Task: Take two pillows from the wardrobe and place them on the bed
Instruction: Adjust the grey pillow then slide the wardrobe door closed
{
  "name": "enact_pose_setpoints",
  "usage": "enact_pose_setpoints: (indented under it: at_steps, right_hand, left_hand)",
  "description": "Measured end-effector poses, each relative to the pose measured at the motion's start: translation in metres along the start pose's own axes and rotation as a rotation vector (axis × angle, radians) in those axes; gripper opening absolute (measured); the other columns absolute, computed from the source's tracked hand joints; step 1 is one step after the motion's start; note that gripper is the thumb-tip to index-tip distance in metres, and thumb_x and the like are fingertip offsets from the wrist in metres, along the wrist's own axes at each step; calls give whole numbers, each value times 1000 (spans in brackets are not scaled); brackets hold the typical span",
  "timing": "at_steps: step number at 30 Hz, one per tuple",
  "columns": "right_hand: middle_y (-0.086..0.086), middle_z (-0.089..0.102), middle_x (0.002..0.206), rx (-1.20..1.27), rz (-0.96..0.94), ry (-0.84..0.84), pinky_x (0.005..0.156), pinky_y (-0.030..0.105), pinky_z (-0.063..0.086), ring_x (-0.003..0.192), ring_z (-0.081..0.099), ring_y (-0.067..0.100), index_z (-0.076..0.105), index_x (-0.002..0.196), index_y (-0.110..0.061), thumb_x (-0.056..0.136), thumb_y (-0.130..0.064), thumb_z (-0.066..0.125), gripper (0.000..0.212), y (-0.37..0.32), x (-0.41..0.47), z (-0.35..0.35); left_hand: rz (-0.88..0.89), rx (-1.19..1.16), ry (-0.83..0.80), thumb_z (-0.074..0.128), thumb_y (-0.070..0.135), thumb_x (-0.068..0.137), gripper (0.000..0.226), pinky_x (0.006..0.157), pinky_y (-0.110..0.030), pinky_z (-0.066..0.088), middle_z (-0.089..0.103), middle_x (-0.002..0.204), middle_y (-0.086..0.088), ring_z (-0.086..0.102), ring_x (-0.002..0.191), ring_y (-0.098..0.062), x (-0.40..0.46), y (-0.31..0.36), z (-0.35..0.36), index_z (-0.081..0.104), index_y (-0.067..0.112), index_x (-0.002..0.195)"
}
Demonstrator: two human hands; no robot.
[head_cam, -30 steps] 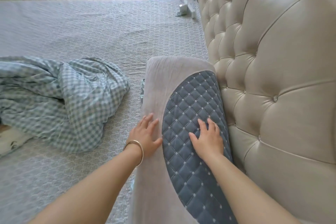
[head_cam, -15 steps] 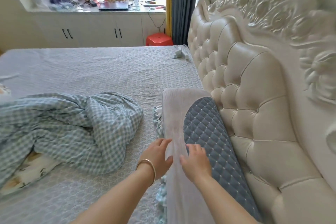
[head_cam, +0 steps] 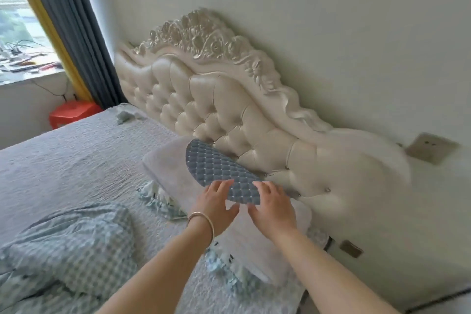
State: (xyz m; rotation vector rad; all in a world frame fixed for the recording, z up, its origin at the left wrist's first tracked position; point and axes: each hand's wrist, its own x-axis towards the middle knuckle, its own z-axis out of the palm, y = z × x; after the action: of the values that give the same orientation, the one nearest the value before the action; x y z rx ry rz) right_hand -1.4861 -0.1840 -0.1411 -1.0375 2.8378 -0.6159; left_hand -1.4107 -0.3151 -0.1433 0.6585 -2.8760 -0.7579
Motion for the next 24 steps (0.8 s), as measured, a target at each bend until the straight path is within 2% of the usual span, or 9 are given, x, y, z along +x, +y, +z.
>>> enact_pose_setpoints:
  at_steps: [4, 9, 12, 17, 19, 21, 22, 24]
  right_hand:
    - [2, 39, 143, -100, 134, 84, 105, 32, 32, 130, 35, 22, 31, 142, -18, 92, -38, 45, 56, 37, -57, -48]
    - [6, 46, 137, -146, 339, 293, 96, 35, 38, 126, 41, 27, 38, 139, -15, 89, -34, 52, 55, 78, -146, -102]
    - [4, 44, 138, -171, 453, 340, 100, 33, 36, 128, 38, 24, 35, 140, -16, 90, -34, 50, 56, 94, -214, -116]
    - [0, 46, 137, -185, 660, 511, 103, 31, 35, 129, 39, 20, 38, 139, -17, 90, -33, 51, 53, 101, -324, -140]
    - [1, 54, 129, -237, 726, 589, 97, 34, 43, 122, 48, 23, 46, 132, -16, 87, -31, 56, 48, 100, -367, -149]
    - [1, 64, 111, -327, 760, 709, 82, 34, 53, 105, 61, 24, 54, 119, -16, 78, -28, 62, 43, 97, -410, -157]
    - [0, 65, 105, -359, 800, 749, 77, 32, 54, 99, 63, 23, 55, 114, -16, 75, -28, 63, 42, 92, -430, -161]
    - [-2, 65, 103, -441, 865, 817, 76, 32, 55, 97, 63, 21, 56, 111, -17, 77, -30, 56, 37, 77, -470, -168]
  left_hand:
    - [152, -16, -29, 51, 41, 90, 59, 107, -36, 36, 39, 145, 0, 38, 132, -23, -23, 59, 7, 31, 26, 143]
    - [417, -65, -71, 50, 38, 91, 56, 107, -30, 34, 38, 146, 5, 38, 132, -18, -70, 137, 26, 31, 26, 143]
    - [548, -118, -125, 53, 33, 90, 57, 105, -26, 31, 39, 145, 4, 38, 132, -17, -113, 186, 49, 33, 24, 142]
    - [765, -197, -220, 50, 38, 91, 55, 97, -25, 38, 41, 141, 10, 44, 125, -14, -195, 249, 83, 33, 28, 142]
    - [880, -189, -240, 49, 39, 91, 54, 97, -26, 39, 41, 141, 11, 43, 126, -13, -217, 270, 92, 32, 30, 141]
    - [1007, -234, -267, 50, 37, 91, 53, 95, -24, 39, 42, 140, 12, 44, 125, -12, -237, 293, 96, 34, 29, 140]
    - [1065, -266, -294, 51, 36, 91, 52, 94, -23, 39, 42, 140, 12, 45, 125, -11, -248, 303, 97, 35, 29, 140]
    - [1200, -320, -349, 52, 34, 91, 50, 95, -24, 40, 43, 139, 13, 45, 124, -10, -274, 323, 100, 37, 30, 139]
